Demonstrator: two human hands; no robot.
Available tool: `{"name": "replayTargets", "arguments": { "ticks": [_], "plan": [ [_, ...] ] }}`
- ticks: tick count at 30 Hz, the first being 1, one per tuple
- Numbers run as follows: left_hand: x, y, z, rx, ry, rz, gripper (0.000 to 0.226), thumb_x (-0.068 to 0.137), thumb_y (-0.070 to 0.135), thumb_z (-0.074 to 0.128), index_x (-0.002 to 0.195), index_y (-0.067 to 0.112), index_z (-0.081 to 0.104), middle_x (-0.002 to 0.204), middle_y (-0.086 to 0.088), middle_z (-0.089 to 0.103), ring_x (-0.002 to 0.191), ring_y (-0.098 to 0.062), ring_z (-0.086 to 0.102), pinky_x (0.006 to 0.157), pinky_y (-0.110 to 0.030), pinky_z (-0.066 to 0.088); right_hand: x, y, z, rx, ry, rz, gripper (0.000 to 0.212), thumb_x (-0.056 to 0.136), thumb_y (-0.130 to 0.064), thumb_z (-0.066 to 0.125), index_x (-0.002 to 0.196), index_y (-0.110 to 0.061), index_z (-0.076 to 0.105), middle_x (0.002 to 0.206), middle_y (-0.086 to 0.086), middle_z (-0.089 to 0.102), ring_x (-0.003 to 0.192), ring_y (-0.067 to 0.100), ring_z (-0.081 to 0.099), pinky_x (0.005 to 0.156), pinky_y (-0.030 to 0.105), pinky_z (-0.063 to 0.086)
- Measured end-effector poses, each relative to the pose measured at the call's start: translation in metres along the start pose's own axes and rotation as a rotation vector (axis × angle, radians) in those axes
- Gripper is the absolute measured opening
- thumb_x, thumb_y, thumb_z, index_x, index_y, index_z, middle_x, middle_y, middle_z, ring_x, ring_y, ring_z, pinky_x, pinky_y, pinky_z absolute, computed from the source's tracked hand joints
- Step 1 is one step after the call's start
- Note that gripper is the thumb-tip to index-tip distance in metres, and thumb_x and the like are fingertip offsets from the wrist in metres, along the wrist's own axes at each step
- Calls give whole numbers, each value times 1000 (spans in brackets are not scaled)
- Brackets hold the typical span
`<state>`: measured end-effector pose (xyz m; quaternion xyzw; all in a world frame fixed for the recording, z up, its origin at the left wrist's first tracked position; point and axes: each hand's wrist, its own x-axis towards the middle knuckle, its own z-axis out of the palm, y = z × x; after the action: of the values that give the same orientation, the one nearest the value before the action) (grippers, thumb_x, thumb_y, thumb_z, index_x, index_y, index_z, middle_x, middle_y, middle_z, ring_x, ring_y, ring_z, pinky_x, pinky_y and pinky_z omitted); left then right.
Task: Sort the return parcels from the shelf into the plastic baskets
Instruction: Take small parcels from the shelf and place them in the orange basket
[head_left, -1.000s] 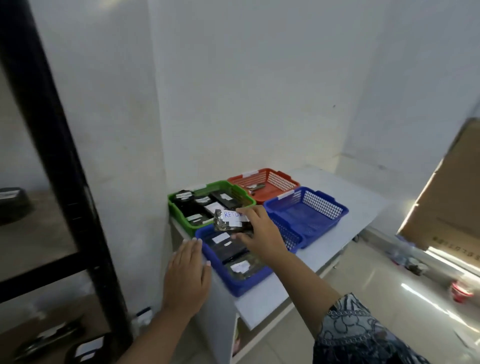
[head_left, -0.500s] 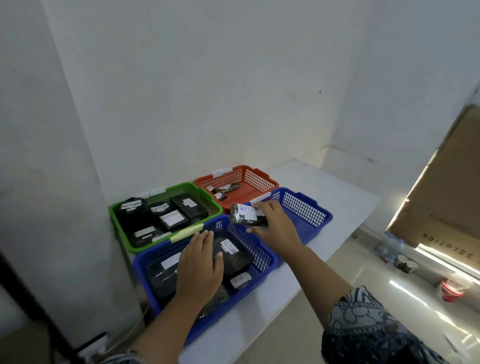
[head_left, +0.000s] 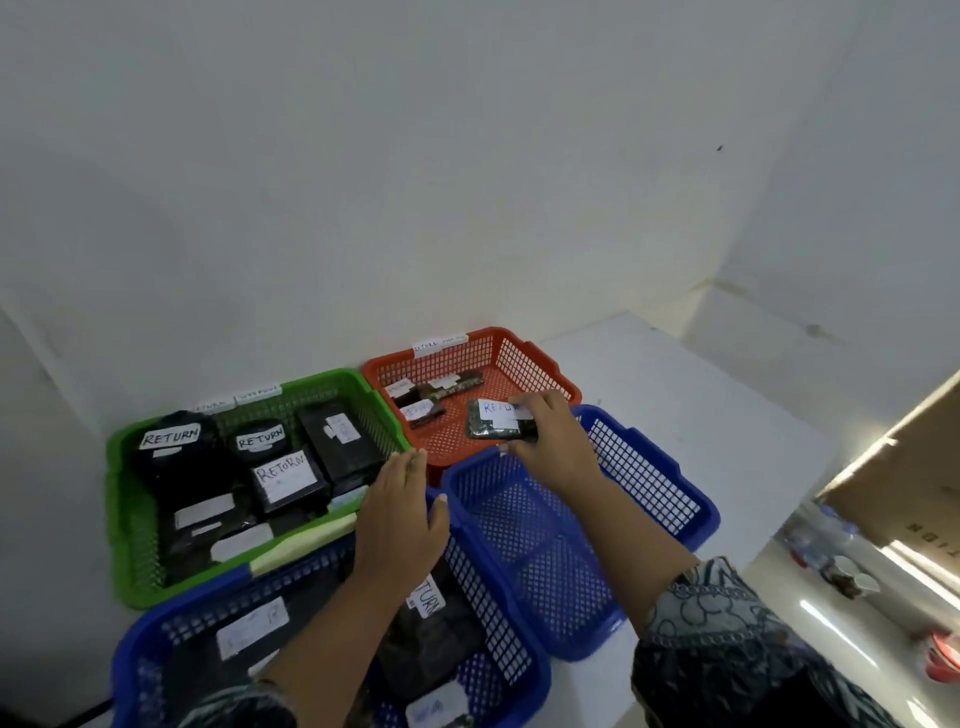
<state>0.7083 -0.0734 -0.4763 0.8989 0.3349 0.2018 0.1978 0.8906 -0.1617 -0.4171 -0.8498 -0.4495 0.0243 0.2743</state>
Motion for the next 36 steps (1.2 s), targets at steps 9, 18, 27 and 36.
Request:
{"name": "replayTargets", "arguments": {
  "ticks": [9,18,27,36],
  "plan": [
    [62,-9,45,36,54,-248,62,91,30,50,143,3,32,150,-11,31,140,-25,25,112,-32,20,124,70,51,24,-154,-40,60,76,-21,78,129,-15,49,130,6,44,113,22,51,91,33,45],
    [98,-8,81,72,76,-531,67,91,37,49,147,8,24,153,-10,23,141,-24,21,113,-40,27,196,118,102,11,-376,-127,61,79,-21,76,132,-17,47,131,6,41,114,22,49,96,33,42],
    [92,-12,95,153,102,-544,74,86,51,28,148,10,24,151,-9,29,135,-24,35,104,-40,40,238,122,144,-111,-468,-199,61,78,-32,76,131,-20,49,132,5,44,117,24,48,93,37,46],
    [92,-13,97,171,97,-557,73,85,53,30,148,16,21,152,-4,27,130,-21,41,95,-38,49,247,129,156,-90,-485,-241,66,78,-31,75,137,-22,48,135,4,44,121,23,45,95,38,46]
  ]
}}
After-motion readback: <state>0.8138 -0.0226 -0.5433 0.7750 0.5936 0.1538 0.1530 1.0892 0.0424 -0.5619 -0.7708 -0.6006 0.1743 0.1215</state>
